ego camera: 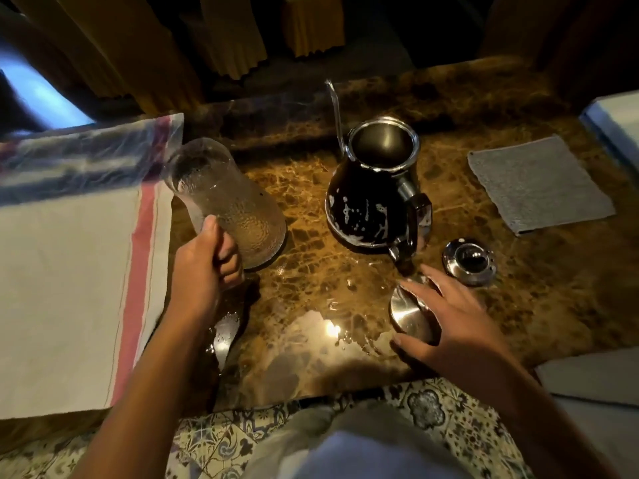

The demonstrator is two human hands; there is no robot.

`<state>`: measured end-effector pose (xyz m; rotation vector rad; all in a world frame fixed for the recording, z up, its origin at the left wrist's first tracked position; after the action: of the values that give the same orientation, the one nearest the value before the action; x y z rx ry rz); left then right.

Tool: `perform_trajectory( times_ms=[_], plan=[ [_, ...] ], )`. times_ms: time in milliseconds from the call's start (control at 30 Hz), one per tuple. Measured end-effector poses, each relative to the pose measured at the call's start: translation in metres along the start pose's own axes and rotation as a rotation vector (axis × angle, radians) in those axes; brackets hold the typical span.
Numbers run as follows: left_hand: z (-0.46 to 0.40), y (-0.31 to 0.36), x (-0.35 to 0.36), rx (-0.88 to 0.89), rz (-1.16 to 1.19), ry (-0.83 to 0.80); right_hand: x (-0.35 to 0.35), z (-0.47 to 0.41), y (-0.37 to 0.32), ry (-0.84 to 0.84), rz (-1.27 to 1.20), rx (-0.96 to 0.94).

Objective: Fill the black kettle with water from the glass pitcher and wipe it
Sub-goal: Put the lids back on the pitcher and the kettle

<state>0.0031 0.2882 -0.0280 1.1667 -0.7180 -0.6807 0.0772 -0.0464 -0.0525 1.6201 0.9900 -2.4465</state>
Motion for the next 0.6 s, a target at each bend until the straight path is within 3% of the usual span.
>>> perform_trajectory(
  times_ms=[233, 400, 600],
  plan=[
    [0.0, 0.006, 0.002, -0.016, 0.018, -0.181, 0.008, -0.003, -0.014, 0.054, 0.192, 0.073],
    [-0.006, 0.004, 0.002, 0.05, 0.046, -0.218, -0.001, 0.002, -0.043, 0.126, -0.034, -0.023],
    [-0.004, 0.01, 0.002, 0.119, 0.006, -0.23, -0.047, -0.018, -0.136, 0.273, -0.285, -0.168]
  ],
)
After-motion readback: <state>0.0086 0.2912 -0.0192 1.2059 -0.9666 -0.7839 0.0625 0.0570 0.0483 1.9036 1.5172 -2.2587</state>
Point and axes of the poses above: each hand's wrist, its own z-axis away from the middle knuckle, its own x-axis out of the palm, y = z × x, the point moved 10 cm from there along -z, towards the middle knuckle, and after that the axes turned 5 degrees about z, right-handed, at the moved point
